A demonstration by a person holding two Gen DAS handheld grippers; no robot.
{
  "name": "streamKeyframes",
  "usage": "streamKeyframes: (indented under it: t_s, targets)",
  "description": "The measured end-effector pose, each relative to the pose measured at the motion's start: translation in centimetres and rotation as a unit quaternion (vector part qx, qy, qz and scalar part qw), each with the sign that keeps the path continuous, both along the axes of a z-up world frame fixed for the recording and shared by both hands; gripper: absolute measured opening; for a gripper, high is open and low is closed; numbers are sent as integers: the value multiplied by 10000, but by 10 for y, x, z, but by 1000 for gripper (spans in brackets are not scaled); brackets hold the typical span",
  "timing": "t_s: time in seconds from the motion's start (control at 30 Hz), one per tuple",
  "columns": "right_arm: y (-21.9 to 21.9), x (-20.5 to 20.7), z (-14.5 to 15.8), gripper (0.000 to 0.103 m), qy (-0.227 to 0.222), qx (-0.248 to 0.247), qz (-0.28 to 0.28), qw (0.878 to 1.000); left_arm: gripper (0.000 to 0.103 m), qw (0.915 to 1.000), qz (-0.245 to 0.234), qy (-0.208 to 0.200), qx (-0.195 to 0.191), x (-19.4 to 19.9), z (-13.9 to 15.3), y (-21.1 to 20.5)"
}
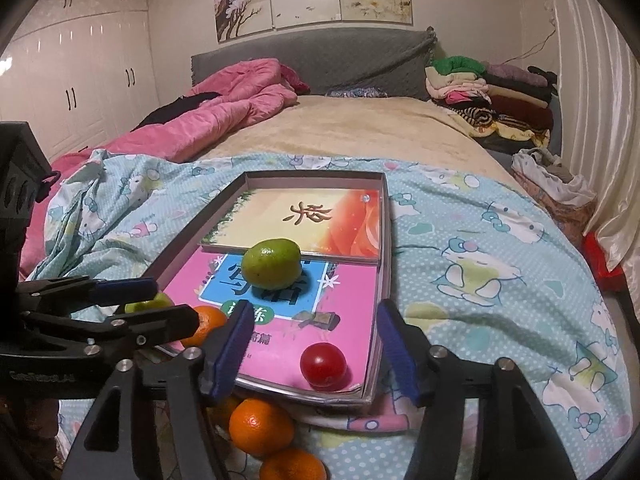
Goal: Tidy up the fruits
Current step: 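Lower the tomato onto the pink book with the right tool while the left lowers the orange, then raise both open tools away from the tray toward the loose fruit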
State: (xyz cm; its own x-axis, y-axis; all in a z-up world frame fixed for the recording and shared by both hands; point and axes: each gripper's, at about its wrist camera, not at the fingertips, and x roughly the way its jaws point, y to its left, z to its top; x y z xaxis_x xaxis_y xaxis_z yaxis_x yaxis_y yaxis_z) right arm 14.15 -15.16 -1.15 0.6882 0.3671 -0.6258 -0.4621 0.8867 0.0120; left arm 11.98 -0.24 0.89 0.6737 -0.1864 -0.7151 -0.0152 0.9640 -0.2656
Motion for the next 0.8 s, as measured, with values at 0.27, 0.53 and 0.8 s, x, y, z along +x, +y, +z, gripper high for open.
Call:
streamKeyframes:
  t_s: [0.27,0.53,0.8]
  targets:
    - [-5,-4,10,82,-194,182,-96,9996,76,9996,221,-184,-47,-10,12,10]
    - [-7,-12,19,84,-442,249,-94,9987,79,9991,371,-205,-96,-17,17,16]
    - [-9,-21,28,86,-677,334,-83,9971,79,9986,434,-291,-9,-27,23,16]
